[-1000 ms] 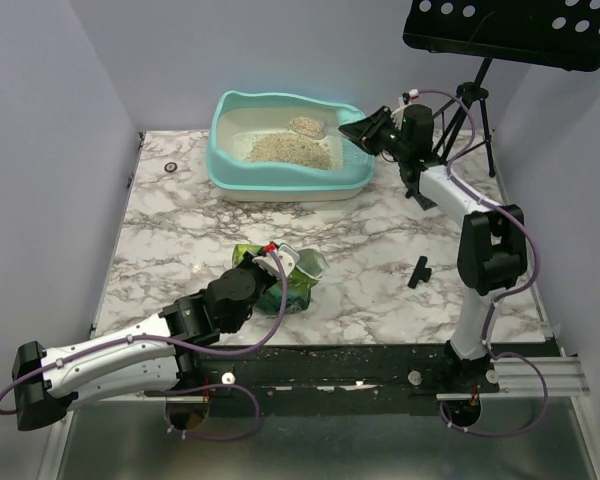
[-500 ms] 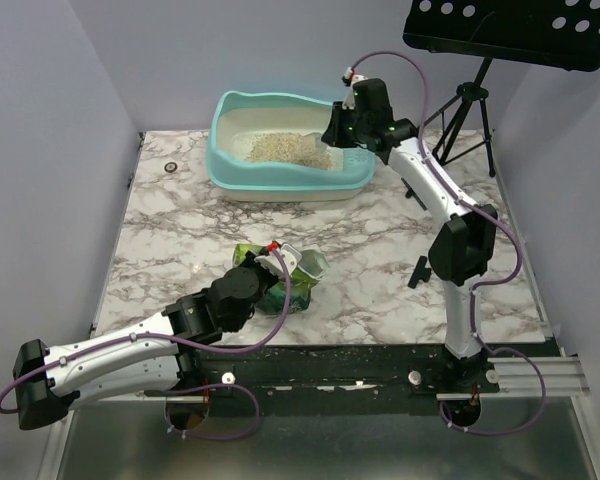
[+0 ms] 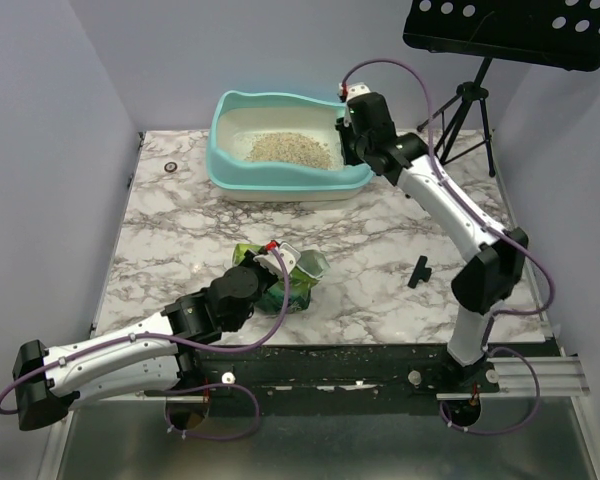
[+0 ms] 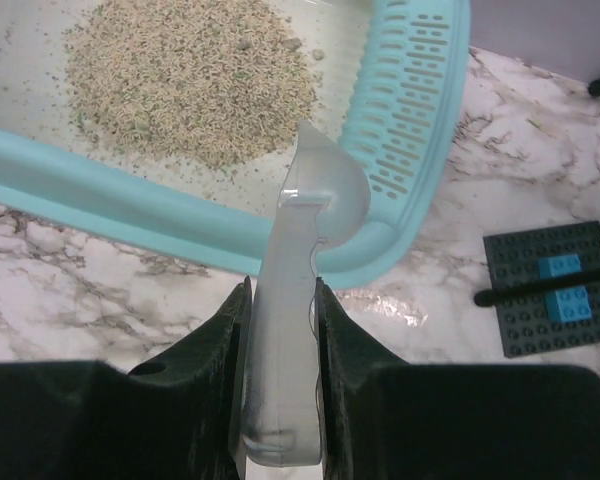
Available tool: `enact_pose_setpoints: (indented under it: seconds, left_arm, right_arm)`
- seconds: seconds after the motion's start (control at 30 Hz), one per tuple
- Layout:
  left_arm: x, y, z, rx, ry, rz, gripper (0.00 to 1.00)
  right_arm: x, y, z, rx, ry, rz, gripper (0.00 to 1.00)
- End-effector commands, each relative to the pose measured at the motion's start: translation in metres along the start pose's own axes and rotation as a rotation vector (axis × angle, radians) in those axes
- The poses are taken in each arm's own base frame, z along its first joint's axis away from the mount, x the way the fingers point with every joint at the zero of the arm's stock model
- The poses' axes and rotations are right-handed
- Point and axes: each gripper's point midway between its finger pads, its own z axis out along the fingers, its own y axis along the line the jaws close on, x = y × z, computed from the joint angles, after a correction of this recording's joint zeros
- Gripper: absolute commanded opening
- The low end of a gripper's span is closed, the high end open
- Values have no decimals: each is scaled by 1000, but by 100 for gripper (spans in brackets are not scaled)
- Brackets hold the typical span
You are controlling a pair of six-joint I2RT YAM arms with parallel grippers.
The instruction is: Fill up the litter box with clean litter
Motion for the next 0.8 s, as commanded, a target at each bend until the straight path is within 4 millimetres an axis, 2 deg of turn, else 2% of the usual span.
enact_pose_setpoints:
  seconds: [0.0,0.07,0.13,0.17,0.3,0.53,0.63,0.77]
  left_arm:
    - [-4,4,-3,2,9,-14,0]
    - [-4,5,-3,1,10,-14,0]
    - [-2,4,-3,4,15,-9,0]
    - [-5,4,-3,5,9,-16,0]
    - [-3,2,-2,7,16,-21,0]
    - [0,-3,2,15,40,-18,0]
    - [0,-2,2,11,42,-17,0]
    - [2,-3,3,9,48,-13,0]
  right_arm:
    - [-37,-13,-79,-27,-174,96,1]
    - [-31,-11,-109,-70,-205,150,1]
    - [-27,-11,-153,-136,-255,199,1]
    - [-13,-8,-162,-171,-237,215,1]
    - [17,10,-217,-360,-188,249,1]
    - [80,34,-281,-599,-57,245,1]
    - [97,37,-300,-655,-46,264,1]
    - [111,42,-317,-711,-35,293,1]
